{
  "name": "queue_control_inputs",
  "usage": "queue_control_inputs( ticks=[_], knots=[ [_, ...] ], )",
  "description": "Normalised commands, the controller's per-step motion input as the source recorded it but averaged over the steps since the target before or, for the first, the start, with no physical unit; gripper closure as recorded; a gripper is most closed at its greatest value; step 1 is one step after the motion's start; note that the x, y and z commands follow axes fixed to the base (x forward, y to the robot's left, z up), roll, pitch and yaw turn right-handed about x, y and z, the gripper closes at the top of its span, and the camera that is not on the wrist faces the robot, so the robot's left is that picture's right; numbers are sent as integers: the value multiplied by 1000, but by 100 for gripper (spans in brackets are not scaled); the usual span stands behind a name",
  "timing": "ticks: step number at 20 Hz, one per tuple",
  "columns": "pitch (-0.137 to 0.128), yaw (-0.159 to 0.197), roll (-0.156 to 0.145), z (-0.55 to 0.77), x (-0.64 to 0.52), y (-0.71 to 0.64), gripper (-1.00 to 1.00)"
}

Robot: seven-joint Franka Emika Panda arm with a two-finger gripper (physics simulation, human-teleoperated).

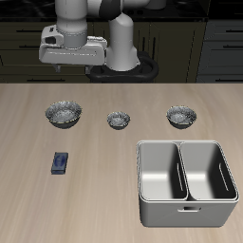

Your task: Place the largest bowl in the left side of the drainer

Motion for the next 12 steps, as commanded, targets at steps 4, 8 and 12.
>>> queue_control_inputs(
  ticks=[4, 8, 12],
  knots=[
    [-1, -19, 0, 2, -34, -24, -100],
    [-13, 4, 4, -54, -7, 26, -100],
    [-16, -8, -6, -129, -20, 45, -100]
  ],
)
